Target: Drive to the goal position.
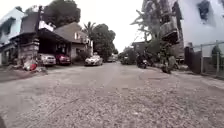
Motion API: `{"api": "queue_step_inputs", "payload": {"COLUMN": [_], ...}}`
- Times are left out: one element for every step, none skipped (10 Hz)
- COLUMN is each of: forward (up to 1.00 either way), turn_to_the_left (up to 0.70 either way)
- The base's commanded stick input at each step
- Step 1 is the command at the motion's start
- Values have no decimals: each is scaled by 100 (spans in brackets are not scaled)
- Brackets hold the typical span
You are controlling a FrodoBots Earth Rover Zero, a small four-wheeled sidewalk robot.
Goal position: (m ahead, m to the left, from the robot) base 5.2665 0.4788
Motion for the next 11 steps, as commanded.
{"api": "queue_step_inputs", "payload": {"forward": [100,100,100,100,100,100,100,100,100,100,100], "turn_to_the_left": [0,0,22,27,13,0,0,0,0,0,0]}}
